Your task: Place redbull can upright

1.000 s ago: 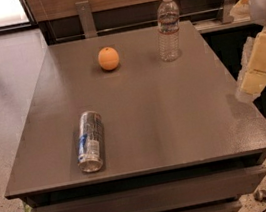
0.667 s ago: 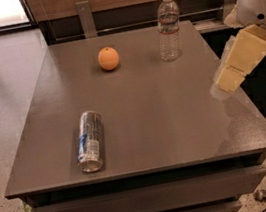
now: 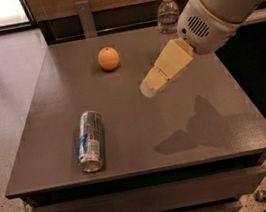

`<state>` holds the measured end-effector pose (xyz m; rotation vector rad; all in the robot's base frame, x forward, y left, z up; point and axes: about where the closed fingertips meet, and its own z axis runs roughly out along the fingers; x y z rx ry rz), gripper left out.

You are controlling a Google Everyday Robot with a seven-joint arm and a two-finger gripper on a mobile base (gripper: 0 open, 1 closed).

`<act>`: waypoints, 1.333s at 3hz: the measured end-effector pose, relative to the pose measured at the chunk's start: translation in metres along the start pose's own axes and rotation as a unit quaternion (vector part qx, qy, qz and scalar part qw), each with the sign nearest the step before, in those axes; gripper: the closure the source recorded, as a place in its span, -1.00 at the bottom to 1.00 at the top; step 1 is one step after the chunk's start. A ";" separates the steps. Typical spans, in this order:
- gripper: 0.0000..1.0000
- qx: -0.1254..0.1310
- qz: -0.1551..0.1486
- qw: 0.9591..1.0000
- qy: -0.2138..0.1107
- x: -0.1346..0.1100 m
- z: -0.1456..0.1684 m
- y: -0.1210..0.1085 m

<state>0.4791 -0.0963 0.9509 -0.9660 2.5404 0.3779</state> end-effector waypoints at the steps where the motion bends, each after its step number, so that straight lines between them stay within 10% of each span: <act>1: -1.00 0.011 0.068 0.997 0.020 -0.008 0.023 -0.004; 4: -1.00 0.008 0.118 0.992 0.038 -0.013 0.035 0.006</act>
Offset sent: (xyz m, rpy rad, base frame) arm 0.0129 0.0090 -0.0155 -0.0056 0.0602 -0.1099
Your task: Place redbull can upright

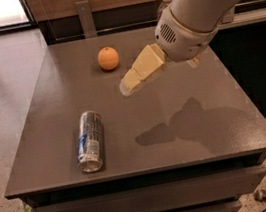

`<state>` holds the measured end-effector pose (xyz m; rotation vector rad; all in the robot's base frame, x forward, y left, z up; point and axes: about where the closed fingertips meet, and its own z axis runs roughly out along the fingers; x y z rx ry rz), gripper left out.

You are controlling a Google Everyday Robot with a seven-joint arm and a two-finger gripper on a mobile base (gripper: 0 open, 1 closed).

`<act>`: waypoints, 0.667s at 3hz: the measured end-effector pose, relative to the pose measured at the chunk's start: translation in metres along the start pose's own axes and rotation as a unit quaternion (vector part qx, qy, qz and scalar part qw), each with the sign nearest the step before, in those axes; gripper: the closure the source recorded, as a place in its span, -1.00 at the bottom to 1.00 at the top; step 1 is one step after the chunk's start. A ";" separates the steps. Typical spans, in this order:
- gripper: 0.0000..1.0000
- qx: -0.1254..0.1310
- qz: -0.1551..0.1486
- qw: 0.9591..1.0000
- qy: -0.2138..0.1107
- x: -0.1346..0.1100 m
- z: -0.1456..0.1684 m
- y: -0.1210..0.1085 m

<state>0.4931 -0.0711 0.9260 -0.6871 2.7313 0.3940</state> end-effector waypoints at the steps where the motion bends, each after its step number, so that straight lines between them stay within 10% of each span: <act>1: -1.00 0.023 0.068 0.995 0.074 -0.001 0.030 0.016; 2: -1.00 0.036 0.117 0.987 0.102 -0.002 0.042 0.024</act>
Offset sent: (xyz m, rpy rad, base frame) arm -0.0029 0.0472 -0.0442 -0.1479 0.3165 -0.3092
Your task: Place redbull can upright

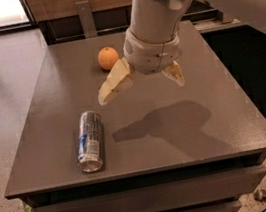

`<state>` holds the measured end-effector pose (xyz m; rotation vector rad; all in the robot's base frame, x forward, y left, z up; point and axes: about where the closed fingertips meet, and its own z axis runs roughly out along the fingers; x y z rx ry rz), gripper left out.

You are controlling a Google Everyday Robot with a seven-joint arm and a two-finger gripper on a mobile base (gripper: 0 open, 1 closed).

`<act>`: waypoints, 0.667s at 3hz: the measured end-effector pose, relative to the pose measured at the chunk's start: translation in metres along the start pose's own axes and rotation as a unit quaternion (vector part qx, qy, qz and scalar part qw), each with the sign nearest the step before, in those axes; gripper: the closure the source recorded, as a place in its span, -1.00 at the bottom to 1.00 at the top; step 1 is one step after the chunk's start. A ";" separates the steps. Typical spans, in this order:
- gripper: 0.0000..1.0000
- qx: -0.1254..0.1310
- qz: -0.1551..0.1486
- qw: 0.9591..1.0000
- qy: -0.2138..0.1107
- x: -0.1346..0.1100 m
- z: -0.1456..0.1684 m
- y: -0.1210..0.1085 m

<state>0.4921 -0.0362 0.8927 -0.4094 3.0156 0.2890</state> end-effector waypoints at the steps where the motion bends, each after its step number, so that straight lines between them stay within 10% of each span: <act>1: -1.00 0.014 0.033 0.999 0.009 0.004 -0.002 0.025; 2: -1.00 0.006 0.039 0.999 0.000 0.010 -0.001 0.050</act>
Offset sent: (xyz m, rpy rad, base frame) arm -0.0289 0.0561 0.0131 -0.0152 0.0113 -0.1061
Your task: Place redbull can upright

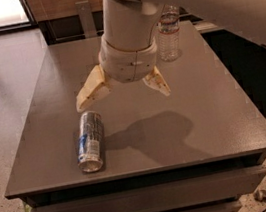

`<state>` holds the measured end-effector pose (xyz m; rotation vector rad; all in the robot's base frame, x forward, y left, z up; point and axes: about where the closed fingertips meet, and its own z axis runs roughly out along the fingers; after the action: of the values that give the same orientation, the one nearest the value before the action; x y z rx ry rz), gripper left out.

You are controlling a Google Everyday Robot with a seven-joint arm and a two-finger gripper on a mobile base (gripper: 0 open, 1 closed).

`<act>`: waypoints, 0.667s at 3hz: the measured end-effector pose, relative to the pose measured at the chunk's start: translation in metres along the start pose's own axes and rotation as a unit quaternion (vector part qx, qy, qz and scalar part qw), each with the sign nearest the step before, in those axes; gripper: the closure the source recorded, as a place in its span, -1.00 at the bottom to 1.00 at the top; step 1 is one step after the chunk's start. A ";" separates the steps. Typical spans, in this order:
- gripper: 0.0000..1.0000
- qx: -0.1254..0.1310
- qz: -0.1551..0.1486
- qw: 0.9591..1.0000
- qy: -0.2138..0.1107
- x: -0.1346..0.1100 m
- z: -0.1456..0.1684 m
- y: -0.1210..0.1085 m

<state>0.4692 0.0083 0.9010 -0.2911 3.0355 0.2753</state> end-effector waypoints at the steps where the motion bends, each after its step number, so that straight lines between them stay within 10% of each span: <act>1: -1.00 -0.034 -0.012 0.999 -0.022 -0.003 0.009 0.026; 2: -1.00 -0.056 0.003 0.998 -0.029 0.001 0.029 0.050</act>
Offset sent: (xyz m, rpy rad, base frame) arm -0.0138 0.0715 -0.0350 0.1808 -0.0291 -0.0315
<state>0.4608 0.0615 0.8813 -0.2764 2.9693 0.4458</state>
